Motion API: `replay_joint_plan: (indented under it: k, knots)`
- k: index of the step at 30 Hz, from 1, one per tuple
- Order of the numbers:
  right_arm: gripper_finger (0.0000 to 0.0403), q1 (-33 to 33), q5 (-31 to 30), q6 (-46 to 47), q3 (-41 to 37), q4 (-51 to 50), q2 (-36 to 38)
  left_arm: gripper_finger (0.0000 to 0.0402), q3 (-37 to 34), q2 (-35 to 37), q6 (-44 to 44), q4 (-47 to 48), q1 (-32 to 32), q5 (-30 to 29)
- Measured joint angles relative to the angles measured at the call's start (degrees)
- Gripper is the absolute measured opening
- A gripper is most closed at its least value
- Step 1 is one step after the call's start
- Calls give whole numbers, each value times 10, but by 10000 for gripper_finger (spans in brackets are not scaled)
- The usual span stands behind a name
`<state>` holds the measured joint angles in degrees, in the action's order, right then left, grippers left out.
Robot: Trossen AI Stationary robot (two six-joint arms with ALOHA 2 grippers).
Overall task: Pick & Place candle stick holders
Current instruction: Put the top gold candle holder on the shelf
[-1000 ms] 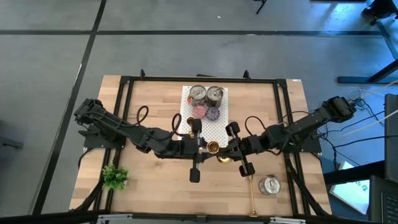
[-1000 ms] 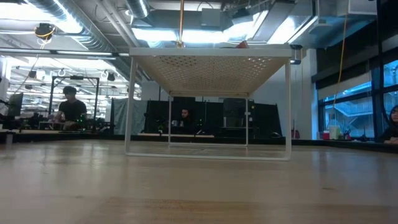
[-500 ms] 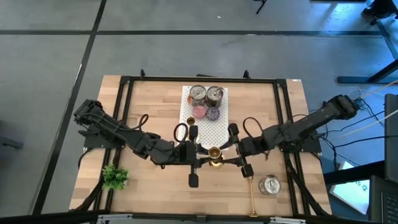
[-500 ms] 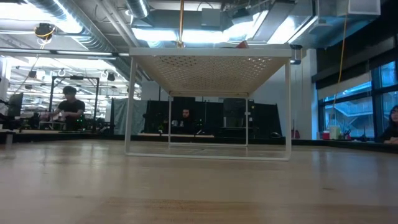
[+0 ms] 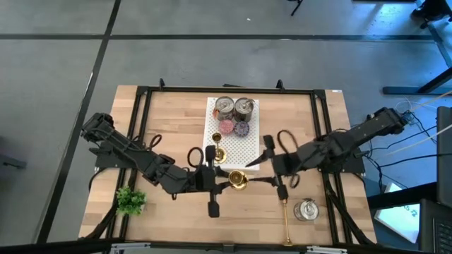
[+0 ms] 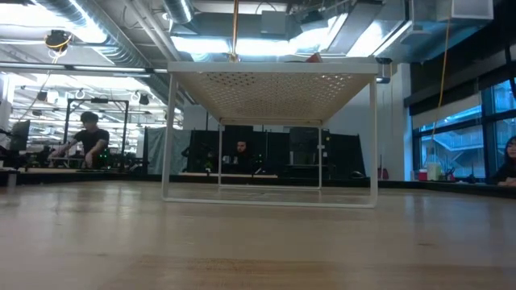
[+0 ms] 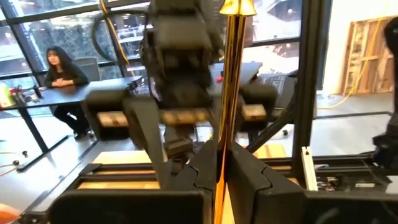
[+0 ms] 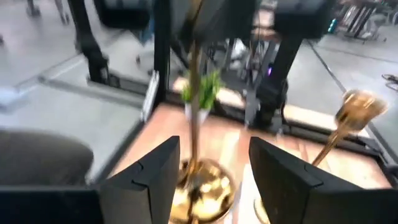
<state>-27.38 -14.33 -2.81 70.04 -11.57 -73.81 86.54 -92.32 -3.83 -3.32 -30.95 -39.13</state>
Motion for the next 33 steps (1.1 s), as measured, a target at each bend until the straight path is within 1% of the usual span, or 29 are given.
replay_joint_plan:
  k: [3, 4, 7, 9, 11, 14, 17, 19, 22, 25, 29, 32, 33]
  knots:
    - [195, 6, -10, -12, -17, 0, -14, 12, 0, 0, 1, 3, 1, 0]
    - [195, 14, -8, 2, -19, 0, -17, 12, 0, 0, 1, 3, 0, 0]
    - [195, 47, 32, 54, -36, -7, -17, 12, 0, 0, 2, 2, -2, -2]
    - [195, 62, 49, 78, -67, 5, -16, 12, 0, 0, 2, 3, -3, -2]
    - [195, 66, 51, 98, -108, 65, -16, 12, 0, 0, 3, 5, -3, -2]
    - [195, 61, 54, 116, -186, 196, -12, 12, 0, -2, 6, 12, -6, 0]
    - [195, 55, 55, 131, -268, 305, 2, 12, -1, -4, 16, 24, -8, 0]
    - [195, 52, 55, 138, -321, 336, 27, 12, -1, -2, 23, 21, -8, -5]
    - [195, 46, 55, 133, -362, 339, 89, 12, 2, 1, 38, 25, -9, 2]
    - [195, 34, 50, 116, -366, 301, 133, 12, 1, -4, 46, 39, -5, 19]
    - [195, 20, 52, 118, -358, 242, 154, 12, 1, -6, 62, 37, 13, 40]
    - [195, 10, 19, 149, -358, 205, 150, 12, 1, -13, 71, 39, 24, 54]
    - [195, 3, 3, 165, -362, 213, 143, 12, 1, -14, 72, 43, 25, 59]
